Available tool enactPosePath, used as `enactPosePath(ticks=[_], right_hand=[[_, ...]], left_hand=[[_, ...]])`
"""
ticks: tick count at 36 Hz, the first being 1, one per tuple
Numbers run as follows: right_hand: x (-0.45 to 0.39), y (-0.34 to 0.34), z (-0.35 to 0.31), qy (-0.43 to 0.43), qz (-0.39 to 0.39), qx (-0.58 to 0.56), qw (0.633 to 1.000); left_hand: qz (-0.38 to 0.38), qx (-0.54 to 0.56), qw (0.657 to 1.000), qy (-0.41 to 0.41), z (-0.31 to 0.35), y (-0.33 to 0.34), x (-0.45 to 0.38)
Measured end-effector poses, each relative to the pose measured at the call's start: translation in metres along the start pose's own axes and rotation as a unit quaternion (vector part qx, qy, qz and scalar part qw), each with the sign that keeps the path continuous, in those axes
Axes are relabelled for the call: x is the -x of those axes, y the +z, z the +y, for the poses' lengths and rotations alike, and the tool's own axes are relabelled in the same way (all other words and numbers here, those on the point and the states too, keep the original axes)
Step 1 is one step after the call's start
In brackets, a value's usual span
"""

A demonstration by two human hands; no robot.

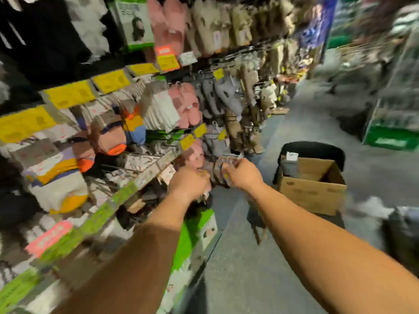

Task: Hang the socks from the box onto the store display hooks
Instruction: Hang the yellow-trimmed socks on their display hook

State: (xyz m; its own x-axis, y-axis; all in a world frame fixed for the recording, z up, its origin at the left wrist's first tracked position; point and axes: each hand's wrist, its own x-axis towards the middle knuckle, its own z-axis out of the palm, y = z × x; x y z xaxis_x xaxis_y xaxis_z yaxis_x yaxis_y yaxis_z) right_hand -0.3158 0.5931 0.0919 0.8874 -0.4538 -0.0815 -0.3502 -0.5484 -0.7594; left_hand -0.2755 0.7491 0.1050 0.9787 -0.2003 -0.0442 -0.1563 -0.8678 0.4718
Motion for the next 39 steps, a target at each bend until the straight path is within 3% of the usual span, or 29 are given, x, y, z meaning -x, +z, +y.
enactPosePath(ticks=[6, 13, 22, 39], right_hand=[[0.011, -0.106, 0.114, 0.115, 0.096, 0.02, 0.989], [-0.008, -0.182, 0.188, 0.181, 0.157, 0.035, 0.97], [-0.082, -0.226, 0.256, 0.223, 0.134, 0.041, 0.965], [-0.314, -0.201, 0.371, 0.328, 0.013, 0.056, 0.943]], left_hand=[[-0.093, -0.009, 0.985, 0.147, 0.122, 0.078, 0.008], [-0.161, 0.004, 0.965, 0.206, 0.232, 0.14, 0.001], [-0.21, 0.041, 0.962, 0.17, 0.294, 0.222, -0.073], [-0.343, -0.015, 0.935, 0.091, 0.359, 0.395, -0.301]])
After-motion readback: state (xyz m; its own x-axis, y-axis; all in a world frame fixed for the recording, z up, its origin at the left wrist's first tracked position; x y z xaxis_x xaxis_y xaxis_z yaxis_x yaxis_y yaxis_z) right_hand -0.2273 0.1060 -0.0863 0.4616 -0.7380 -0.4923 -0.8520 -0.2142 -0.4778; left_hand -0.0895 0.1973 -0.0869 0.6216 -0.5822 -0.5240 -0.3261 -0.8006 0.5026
